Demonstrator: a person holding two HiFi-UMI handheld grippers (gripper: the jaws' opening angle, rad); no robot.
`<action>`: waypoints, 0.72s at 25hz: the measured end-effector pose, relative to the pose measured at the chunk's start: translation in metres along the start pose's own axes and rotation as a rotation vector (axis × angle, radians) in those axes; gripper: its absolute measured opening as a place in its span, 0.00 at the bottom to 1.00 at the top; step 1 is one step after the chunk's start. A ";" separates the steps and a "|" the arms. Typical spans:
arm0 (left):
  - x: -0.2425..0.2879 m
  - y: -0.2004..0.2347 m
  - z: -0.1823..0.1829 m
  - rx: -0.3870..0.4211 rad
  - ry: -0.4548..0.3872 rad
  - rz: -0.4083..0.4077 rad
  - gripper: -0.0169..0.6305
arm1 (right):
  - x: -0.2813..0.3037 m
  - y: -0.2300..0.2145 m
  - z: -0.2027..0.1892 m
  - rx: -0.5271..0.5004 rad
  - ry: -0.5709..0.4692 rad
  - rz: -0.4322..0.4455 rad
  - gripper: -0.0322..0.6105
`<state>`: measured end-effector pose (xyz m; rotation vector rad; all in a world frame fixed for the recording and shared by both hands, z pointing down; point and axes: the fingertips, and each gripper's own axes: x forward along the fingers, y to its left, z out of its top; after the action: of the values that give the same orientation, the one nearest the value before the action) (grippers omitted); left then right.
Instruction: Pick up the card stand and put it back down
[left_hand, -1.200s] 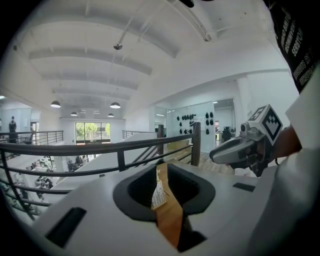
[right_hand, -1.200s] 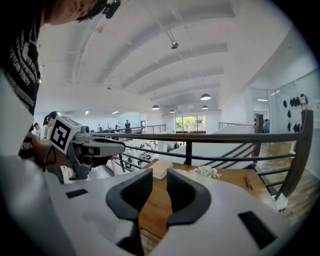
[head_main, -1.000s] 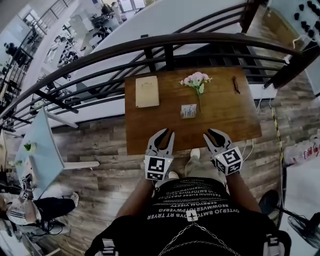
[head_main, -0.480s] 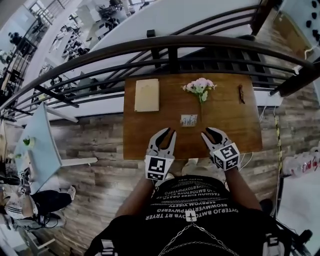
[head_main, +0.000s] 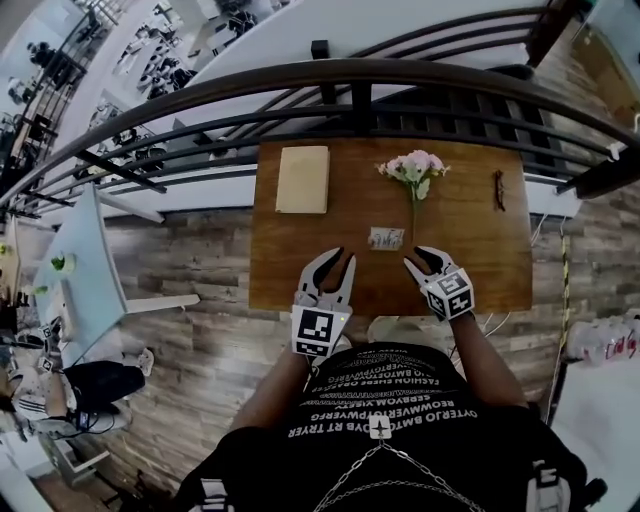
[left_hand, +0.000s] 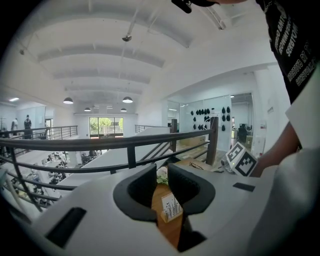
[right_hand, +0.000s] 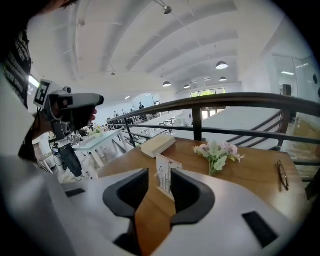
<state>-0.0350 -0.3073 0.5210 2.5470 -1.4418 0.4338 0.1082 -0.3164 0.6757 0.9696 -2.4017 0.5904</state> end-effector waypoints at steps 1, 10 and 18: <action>0.000 0.000 -0.001 -0.003 0.004 0.002 0.16 | 0.005 -0.004 -0.007 0.006 0.014 0.006 0.25; -0.003 0.005 -0.008 -0.005 0.042 0.028 0.16 | 0.057 -0.031 -0.063 0.053 0.126 0.032 0.30; -0.008 0.000 -0.014 -0.004 0.061 0.037 0.16 | 0.089 -0.046 -0.088 0.065 0.186 0.045 0.33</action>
<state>-0.0413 -0.2969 0.5313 2.4853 -1.4685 0.5091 0.1091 -0.3443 0.8059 0.8486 -2.2567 0.7451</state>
